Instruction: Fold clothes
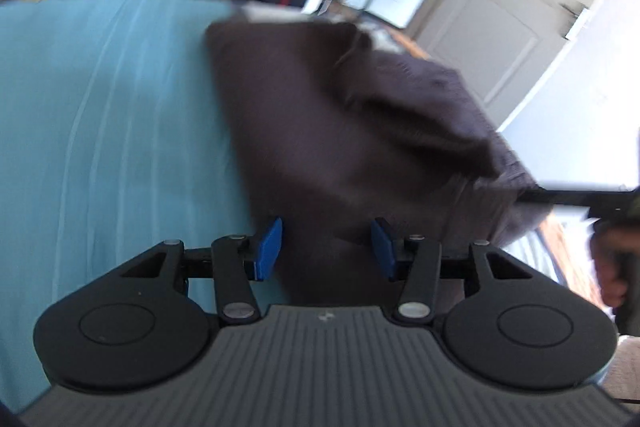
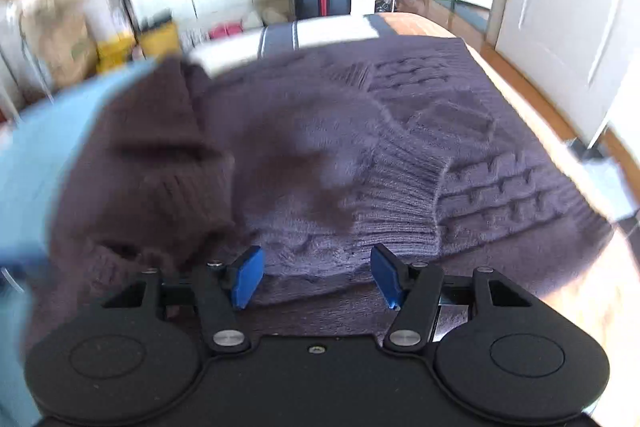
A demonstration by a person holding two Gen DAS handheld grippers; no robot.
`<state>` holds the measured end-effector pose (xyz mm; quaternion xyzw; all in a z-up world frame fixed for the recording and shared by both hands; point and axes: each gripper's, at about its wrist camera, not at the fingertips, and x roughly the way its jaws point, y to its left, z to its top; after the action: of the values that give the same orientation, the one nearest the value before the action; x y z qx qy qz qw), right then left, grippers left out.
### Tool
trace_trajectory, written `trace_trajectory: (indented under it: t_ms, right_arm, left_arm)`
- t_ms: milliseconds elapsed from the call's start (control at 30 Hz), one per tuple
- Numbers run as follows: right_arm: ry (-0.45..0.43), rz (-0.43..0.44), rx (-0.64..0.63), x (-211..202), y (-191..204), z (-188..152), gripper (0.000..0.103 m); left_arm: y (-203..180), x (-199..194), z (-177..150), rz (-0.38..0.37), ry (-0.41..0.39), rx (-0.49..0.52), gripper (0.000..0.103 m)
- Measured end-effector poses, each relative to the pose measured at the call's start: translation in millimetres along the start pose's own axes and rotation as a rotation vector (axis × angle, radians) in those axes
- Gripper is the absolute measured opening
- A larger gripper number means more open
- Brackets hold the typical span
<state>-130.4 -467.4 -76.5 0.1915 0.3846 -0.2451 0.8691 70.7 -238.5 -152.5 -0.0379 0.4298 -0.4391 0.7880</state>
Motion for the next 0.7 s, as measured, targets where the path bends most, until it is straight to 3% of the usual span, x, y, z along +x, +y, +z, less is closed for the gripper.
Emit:
trace_trajectory:
  t_ms: [133, 200, 333, 533, 600, 633, 667, 700]
  right_arm:
    - [-0.02, 0.284, 0.215, -16, -16, 7, 0.066]
    - [-0.016, 0.364, 0.244, -15, -12, 7, 0.068]
    - [0.029, 0.365, 0.224, -4, 1, 1, 0.068]
    - [0.143, 0.424, 0.235, 24, 13, -4, 0.068]
    - [0.133, 0.439, 0.24, 28, 17, -6, 0.069]
    - [0.129, 0.447, 0.243, 30, 19, -8, 0.069]
    - [0.124, 0.455, 0.245, 32, 21, -9, 0.062]
    - [0.118, 0.465, 0.242, 34, 23, -10, 0.02]
  left_arm:
    - [-7, -6, 4, -0.001, 0.002, 0.018, 0.052]
    - [-9, -9, 5, -0.003, 0.005, 0.02, 0.056]
    - [-8, -7, 2, 0.004, 0.019, 0.031, 0.058]
    - [-13, -14, -4, 0.141, -0.061, 0.059, 0.068]
    - [-15, -15, -5, 0.181, -0.085, 0.072, 0.082]
    - [-17, -15, -5, 0.194, -0.086, 0.092, 0.082]
    - [-19, -13, -5, 0.191, -0.071, 0.125, 0.082]
    - [-21, -11, -4, 0.186, -0.053, 0.154, 0.082]
